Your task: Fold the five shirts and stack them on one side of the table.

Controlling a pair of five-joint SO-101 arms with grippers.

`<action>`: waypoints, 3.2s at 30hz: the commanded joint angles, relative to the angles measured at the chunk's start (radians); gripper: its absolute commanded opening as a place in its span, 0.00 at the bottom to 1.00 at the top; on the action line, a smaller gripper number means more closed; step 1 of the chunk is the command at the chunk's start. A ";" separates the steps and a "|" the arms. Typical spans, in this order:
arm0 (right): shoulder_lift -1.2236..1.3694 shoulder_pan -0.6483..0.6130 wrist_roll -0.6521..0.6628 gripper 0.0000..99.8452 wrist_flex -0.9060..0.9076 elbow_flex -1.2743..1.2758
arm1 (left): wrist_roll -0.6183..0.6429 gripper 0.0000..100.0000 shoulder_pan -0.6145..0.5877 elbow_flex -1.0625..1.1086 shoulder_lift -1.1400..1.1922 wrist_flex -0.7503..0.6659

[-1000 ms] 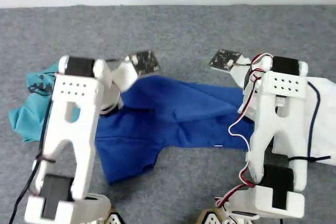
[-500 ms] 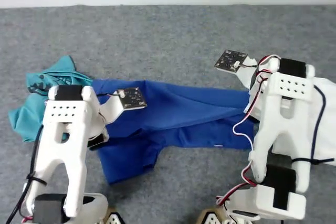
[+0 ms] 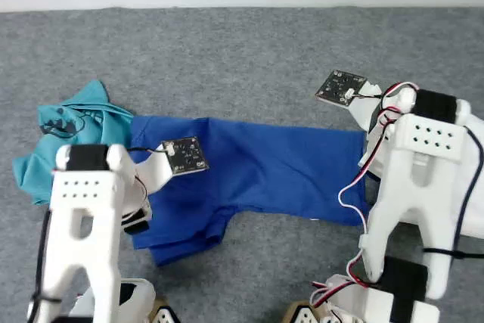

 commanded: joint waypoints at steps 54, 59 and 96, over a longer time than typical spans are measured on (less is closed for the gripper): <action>1.020 -0.104 -0.595 0.03 0.125 -1.145 | 0.623 0.01 -0.011 0.074 -0.157 -0.262; 1.018 -0.081 -0.652 0.03 0.151 -1.094 | 0.623 0.01 -0.011 0.073 -0.157 -0.262; 1.075 -0.059 -0.588 0.03 0.156 -1.178 | 0.628 0.01 -0.012 -0.217 -0.157 -0.126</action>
